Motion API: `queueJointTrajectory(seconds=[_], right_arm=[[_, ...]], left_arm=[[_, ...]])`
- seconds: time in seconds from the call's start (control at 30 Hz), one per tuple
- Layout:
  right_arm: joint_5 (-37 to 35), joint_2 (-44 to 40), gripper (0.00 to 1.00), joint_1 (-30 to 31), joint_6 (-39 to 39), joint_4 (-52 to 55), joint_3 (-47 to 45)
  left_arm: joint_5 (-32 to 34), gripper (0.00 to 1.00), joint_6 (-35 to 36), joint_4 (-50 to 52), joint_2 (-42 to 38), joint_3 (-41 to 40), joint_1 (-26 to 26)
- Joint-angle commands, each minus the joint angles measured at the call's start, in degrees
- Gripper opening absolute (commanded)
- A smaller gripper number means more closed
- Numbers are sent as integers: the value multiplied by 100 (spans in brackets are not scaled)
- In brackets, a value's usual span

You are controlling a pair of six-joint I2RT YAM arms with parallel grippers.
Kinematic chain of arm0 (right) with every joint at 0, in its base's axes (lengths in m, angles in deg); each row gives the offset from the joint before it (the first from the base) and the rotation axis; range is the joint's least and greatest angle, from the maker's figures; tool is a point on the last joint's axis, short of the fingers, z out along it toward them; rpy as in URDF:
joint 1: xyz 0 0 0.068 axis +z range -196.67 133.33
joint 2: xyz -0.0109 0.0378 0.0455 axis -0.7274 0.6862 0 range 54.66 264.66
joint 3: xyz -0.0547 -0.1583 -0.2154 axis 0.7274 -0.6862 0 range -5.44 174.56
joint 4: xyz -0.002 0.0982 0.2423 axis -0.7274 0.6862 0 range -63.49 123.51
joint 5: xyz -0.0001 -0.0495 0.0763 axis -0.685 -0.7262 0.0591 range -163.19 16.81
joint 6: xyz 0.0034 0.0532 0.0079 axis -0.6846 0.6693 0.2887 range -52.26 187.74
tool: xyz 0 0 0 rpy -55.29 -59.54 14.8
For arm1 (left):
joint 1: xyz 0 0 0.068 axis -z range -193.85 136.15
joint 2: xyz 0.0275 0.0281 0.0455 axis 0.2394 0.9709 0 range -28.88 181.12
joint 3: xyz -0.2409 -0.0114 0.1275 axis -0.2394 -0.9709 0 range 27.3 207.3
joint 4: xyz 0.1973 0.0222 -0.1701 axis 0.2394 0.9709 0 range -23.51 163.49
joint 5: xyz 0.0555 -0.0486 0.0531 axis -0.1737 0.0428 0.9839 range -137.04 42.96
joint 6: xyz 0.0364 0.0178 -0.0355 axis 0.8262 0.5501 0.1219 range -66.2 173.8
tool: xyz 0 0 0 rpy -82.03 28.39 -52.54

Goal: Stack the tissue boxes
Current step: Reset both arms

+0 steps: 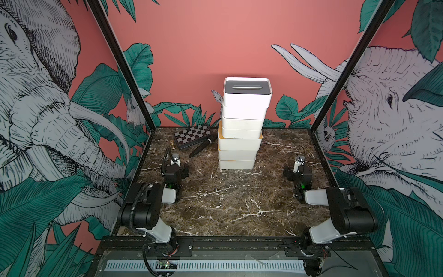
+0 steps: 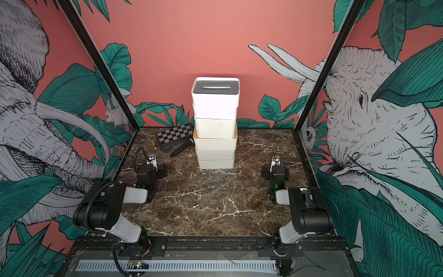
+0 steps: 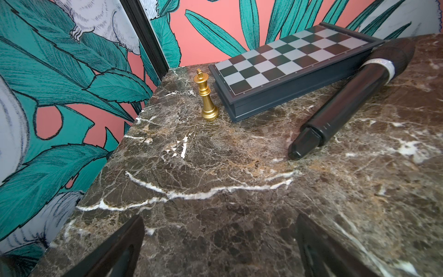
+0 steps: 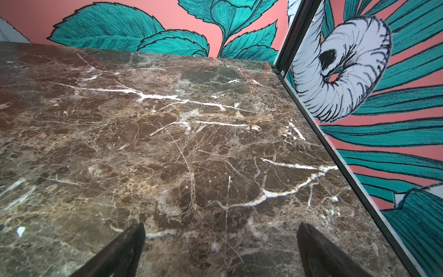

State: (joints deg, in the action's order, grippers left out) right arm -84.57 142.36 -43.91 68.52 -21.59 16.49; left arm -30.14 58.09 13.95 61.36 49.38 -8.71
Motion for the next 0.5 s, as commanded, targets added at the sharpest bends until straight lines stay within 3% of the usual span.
queueJointTrajectory(seconds=[0.0,0.47], right_arm=[[-64,-25,99,31,-42,-120,74],[-58,-13,99,31,-42,-103,66]], left_arm=[[-38,99,-10,33,-155,10,-20],[-82,100,-4,52,-141,34,-36]])
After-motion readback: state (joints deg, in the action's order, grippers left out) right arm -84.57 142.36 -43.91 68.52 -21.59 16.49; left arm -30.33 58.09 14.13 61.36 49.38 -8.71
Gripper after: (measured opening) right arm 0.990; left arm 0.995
